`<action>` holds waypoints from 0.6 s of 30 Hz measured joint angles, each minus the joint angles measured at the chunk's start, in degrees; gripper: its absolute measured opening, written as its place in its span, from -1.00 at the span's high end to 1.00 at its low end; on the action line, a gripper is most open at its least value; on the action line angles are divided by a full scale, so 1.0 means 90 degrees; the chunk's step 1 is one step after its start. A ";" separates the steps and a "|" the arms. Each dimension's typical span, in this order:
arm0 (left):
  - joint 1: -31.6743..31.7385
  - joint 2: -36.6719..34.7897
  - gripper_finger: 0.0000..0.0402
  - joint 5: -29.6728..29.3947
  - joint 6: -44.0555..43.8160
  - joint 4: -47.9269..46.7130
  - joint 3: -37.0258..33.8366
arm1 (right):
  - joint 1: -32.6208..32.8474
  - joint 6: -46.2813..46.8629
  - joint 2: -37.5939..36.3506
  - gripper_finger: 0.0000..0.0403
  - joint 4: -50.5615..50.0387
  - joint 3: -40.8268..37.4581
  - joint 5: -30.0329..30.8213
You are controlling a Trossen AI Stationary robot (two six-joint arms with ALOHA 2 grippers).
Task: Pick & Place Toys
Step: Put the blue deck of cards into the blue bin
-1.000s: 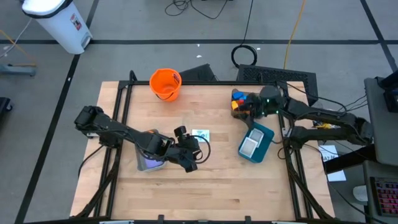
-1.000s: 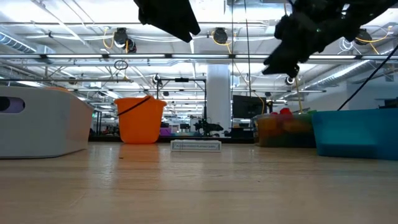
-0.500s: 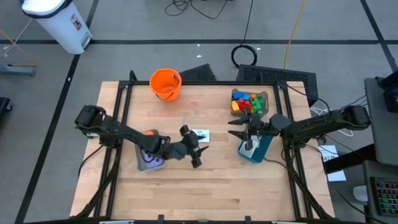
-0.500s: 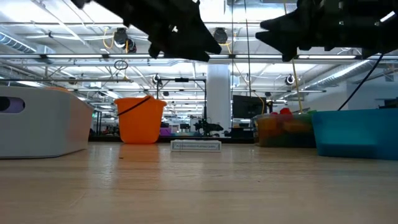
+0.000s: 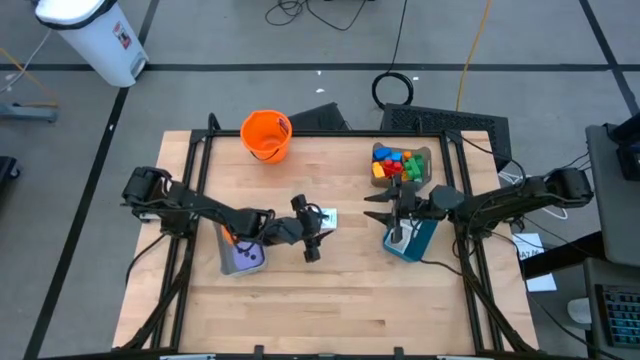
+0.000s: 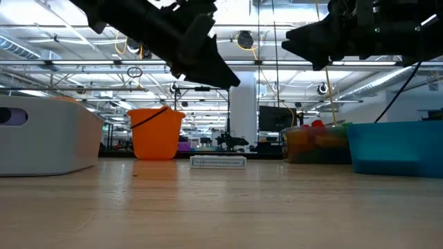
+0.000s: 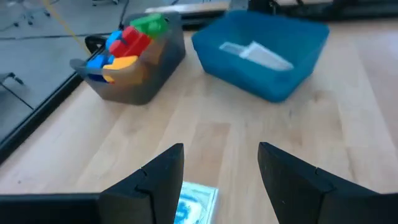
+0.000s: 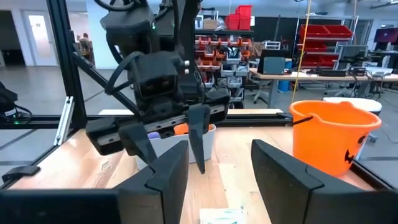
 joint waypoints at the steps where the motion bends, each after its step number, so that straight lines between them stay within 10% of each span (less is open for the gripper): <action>1: 0.0013 0.0000 -0.07 0.0050 0.0130 -0.0068 0.0000 | 0.0000 0.0001 0.0000 0.17 0.0002 0.0000 0.0000; 8: 0.0589 0.0000 -0.06 0.1513 -0.0152 -0.1473 0.0318 | -0.0033 -0.0097 0.0000 0.17 0.0014 0.0002 0.0000; 18: 0.1097 0.0002 -0.07 0.1925 0.0293 -0.2578 0.0896 | -0.0253 -0.0099 0.0000 0.17 0.0141 0.0005 -0.0002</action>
